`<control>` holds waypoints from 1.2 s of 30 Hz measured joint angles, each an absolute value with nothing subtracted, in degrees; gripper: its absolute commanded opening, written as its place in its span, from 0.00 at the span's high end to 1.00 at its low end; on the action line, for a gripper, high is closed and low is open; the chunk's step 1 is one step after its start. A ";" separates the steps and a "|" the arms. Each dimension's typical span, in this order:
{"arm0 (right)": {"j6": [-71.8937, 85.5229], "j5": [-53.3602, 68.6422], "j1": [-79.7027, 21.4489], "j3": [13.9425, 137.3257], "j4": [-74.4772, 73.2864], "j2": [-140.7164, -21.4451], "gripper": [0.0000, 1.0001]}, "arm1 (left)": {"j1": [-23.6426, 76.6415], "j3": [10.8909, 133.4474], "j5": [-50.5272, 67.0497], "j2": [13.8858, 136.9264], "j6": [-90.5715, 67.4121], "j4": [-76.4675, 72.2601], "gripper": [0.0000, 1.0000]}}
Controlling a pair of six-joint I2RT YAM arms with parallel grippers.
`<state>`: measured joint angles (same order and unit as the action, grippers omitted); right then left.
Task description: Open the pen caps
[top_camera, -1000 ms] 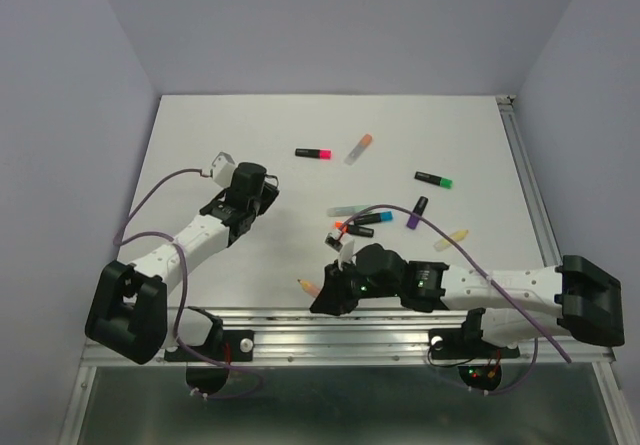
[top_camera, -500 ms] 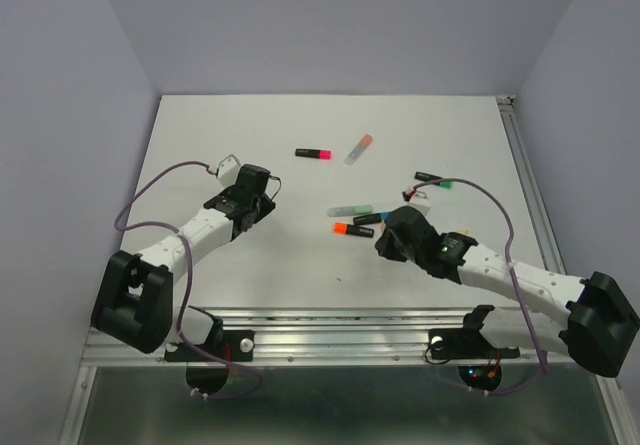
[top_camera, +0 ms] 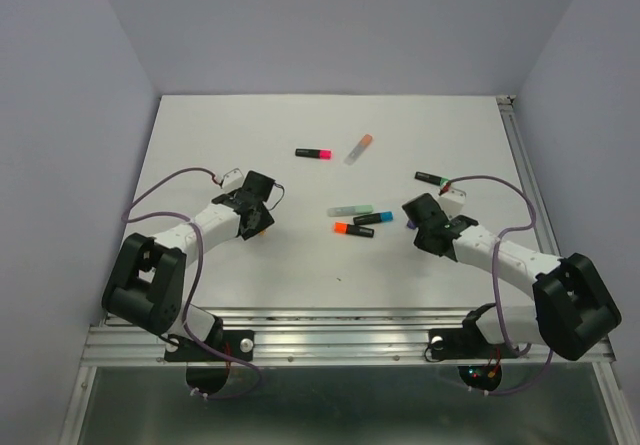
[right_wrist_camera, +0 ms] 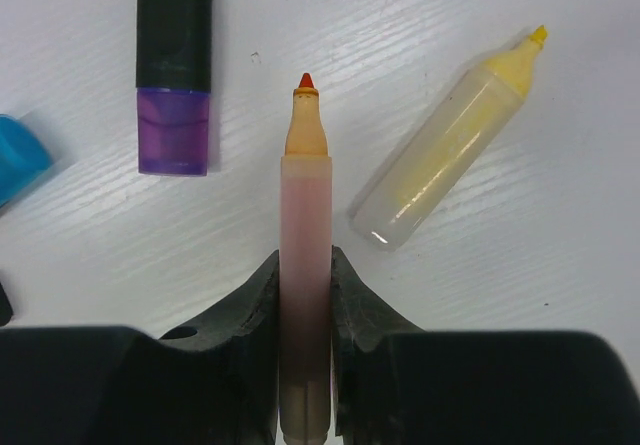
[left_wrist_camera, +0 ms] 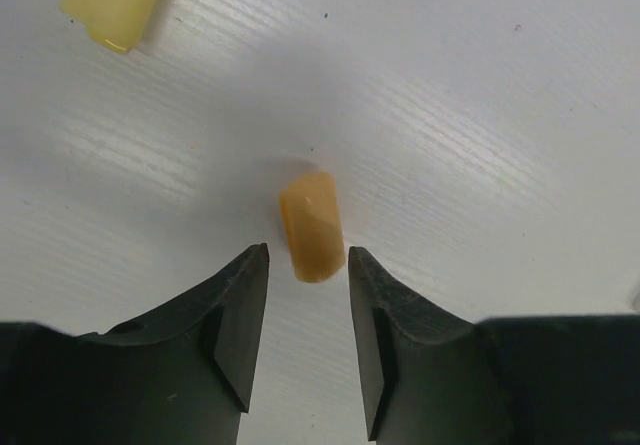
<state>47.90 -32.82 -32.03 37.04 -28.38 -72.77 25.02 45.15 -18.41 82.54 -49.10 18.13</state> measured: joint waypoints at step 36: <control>46.19 -30.06 -30.33 40.07 -30.76 -69.01 0.00 | 25.02 45.67 -12.53 71.37 -45.93 18.87 0.01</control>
